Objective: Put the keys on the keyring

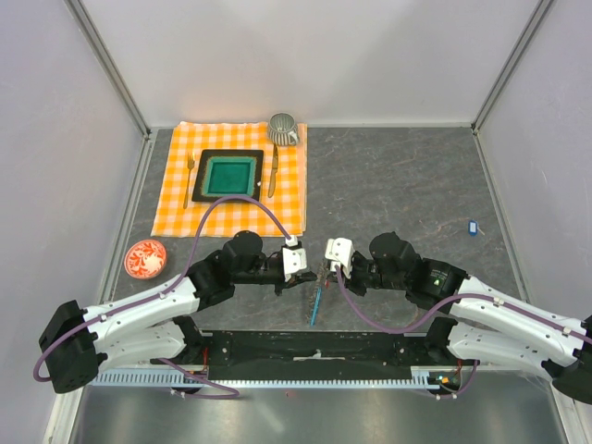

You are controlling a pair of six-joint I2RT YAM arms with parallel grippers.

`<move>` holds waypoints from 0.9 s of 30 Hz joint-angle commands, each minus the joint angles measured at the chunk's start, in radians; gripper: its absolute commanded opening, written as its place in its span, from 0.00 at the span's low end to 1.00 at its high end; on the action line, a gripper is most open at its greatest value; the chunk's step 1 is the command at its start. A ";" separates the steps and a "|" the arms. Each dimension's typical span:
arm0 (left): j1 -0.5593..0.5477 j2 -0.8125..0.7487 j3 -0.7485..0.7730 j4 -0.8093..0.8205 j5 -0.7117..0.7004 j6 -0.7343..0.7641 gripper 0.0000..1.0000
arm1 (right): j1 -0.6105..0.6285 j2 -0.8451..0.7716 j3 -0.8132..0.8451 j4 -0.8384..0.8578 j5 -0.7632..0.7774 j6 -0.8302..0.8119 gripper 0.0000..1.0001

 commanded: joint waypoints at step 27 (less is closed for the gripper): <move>-0.007 -0.040 -0.001 0.039 0.023 0.114 0.02 | 0.004 -0.015 0.040 0.008 -0.009 0.022 0.00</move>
